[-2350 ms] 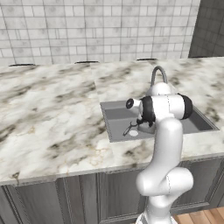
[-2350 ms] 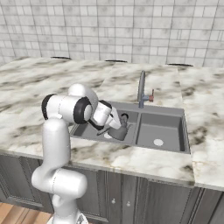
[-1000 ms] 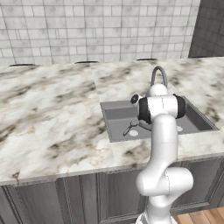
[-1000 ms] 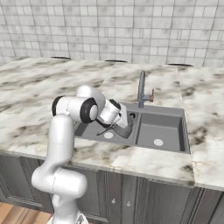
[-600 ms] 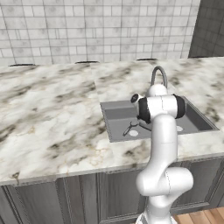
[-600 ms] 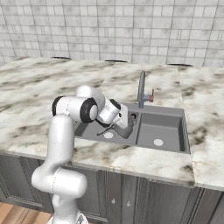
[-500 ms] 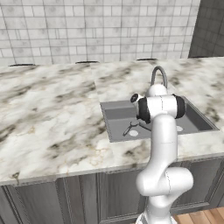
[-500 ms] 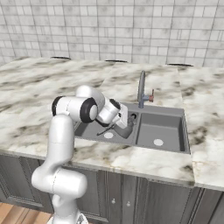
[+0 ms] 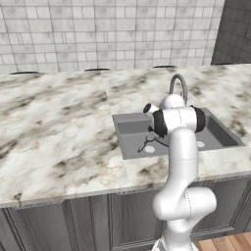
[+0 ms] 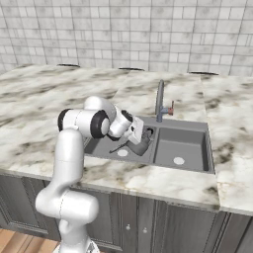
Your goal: Open the cabinet, pick the kettle from the cabinet, and place it in the sink.
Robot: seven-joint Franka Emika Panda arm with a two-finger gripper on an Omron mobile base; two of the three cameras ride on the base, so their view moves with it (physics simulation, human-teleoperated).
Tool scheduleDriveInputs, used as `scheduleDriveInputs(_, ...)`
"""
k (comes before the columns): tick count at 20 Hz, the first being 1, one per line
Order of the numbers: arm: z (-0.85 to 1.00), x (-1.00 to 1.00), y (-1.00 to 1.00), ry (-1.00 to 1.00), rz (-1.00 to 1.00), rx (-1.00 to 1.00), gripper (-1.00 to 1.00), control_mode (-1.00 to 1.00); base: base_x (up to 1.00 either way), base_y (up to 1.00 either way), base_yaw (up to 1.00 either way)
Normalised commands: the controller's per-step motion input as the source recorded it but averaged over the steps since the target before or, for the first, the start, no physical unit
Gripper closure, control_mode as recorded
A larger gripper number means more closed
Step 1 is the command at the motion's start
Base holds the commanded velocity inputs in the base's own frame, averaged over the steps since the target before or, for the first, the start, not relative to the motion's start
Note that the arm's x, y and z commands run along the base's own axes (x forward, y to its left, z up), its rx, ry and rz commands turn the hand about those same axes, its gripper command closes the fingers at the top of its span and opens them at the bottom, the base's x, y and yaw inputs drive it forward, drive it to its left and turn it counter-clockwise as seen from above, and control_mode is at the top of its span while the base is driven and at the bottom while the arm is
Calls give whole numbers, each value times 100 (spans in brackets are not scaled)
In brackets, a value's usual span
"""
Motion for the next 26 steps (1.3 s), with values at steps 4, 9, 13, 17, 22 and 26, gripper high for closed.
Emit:
scheduleDriveInputs(4, -51, -43, 26, 0, -11, -2, -100, -100, 0, 0, 0)
scheduleDriveInputs(9, -47, -39, 24, 1, -12, -2, -100, -100, 0, 0, 0)
scheduleDriveInputs(13, -48, -34, 29, 1, -11, -4, -100, -100, 0, 0, 0)
scheduleDriveInputs(17, -49, -37, 31, 0, -5, -7, -100, -100, 0, 0, 0)
scheduleDriveInputs(22, -51, -35, 37, 0, 0, -3, -100, -100, 0, 0, 0)
scheduleDriveInputs(26, -55, -29, 37, 0, 0, 0, -100, -100, 0, 0, 0)
